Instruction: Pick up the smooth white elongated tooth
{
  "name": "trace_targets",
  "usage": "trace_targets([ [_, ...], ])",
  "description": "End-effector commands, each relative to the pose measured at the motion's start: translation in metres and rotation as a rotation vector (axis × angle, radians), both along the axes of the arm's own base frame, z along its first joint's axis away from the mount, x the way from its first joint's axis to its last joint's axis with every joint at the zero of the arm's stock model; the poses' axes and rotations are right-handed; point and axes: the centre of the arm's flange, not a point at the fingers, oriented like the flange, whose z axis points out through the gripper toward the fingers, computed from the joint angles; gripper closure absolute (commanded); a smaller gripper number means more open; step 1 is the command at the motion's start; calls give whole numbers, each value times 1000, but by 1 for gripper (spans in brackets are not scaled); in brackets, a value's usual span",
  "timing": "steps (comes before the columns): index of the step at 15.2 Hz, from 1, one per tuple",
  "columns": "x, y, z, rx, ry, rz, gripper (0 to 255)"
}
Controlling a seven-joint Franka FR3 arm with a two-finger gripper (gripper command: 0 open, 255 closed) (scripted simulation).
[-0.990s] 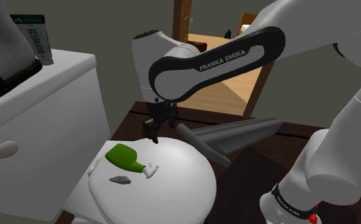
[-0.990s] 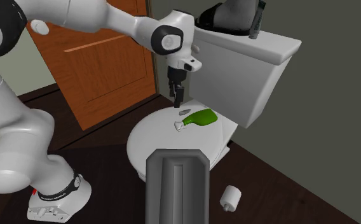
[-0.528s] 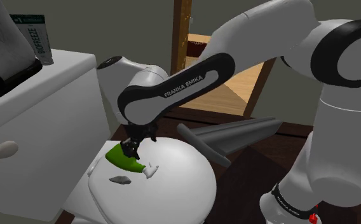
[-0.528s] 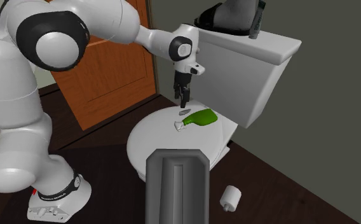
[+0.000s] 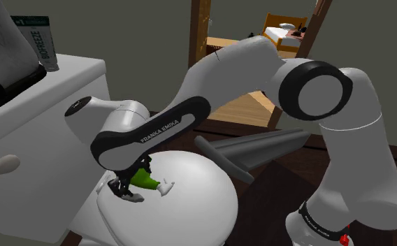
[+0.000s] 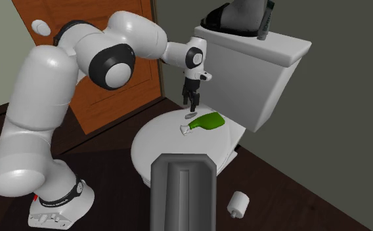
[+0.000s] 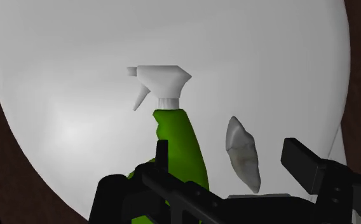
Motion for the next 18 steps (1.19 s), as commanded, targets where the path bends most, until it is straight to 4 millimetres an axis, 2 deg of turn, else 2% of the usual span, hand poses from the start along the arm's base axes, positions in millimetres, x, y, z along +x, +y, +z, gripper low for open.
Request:
trace_targets([
  [1,7,19,-23,-20,8,19,0],
  [3,11,33,-37,-32,14,32,0],
  [10,11,33,-77,-32,14,32,0],
  [12,11,33,-77,-32,14,32,0],
  [13,11,33,-77,-32,14,32,255],
  [18,11,32,-77,-32,14,32,255],
])
